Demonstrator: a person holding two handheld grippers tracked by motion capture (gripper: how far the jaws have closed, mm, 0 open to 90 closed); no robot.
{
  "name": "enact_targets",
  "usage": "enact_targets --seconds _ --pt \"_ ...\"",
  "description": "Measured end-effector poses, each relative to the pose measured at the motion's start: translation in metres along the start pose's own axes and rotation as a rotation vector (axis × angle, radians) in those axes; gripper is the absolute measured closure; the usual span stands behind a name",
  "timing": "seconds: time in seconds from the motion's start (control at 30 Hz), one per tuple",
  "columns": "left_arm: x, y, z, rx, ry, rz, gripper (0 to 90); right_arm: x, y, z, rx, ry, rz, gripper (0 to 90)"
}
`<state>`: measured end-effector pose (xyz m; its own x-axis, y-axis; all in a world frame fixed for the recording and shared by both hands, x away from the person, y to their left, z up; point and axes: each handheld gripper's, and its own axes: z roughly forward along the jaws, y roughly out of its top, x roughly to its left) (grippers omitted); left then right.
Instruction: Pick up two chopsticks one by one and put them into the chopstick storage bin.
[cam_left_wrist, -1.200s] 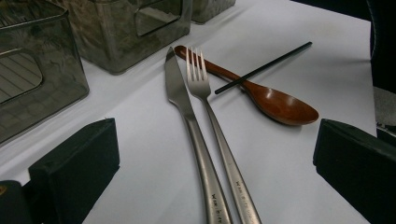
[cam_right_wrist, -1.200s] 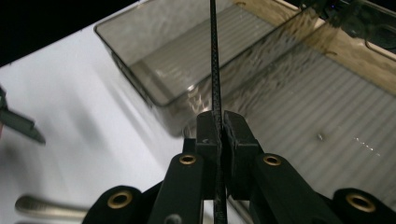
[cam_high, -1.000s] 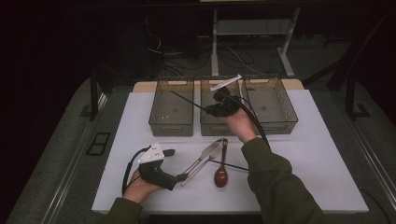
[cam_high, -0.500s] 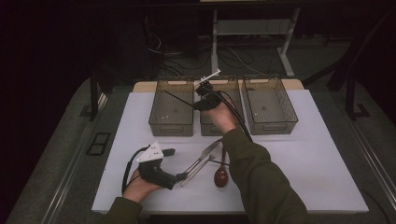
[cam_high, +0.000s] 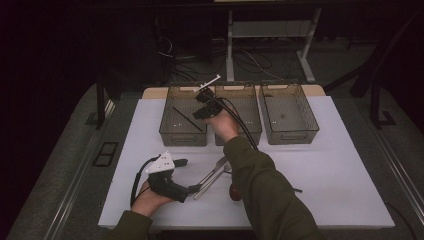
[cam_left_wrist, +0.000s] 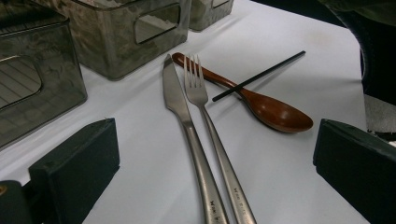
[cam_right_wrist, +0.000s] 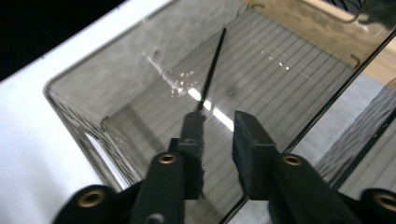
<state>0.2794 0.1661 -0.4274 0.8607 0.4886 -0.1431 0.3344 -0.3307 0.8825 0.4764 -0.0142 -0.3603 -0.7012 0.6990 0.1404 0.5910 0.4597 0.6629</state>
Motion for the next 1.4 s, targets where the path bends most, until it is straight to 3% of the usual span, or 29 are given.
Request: enact_targets --seconds 0.13,0.37,0.87,1.13,1.4 --pt "-0.001 0.000 0.000 0.003 0.000 -0.004 0.0 -0.003 -0.002 -0.013 -0.038 0.013 -0.007 57.6" --pt "-0.001 0.000 0.001 0.006 0.004 0.001 0.0 -0.015 -0.015 -0.037 -0.108 0.068 -0.009 46.6" --pt "-0.001 0.000 0.000 0.011 0.007 -0.012 0.0 -0.038 -0.059 -0.087 -0.202 0.166 -0.104 38.6" --pt "-0.001 0.000 0.001 0.018 0.010 -0.014 0.0 -0.041 -0.086 -0.113 -0.202 0.170 -0.171 38.1" --pt "-0.002 -0.001 0.002 0.024 0.010 -0.010 0.0 -0.046 -0.111 -0.136 -0.235 0.188 -0.174 38.1"
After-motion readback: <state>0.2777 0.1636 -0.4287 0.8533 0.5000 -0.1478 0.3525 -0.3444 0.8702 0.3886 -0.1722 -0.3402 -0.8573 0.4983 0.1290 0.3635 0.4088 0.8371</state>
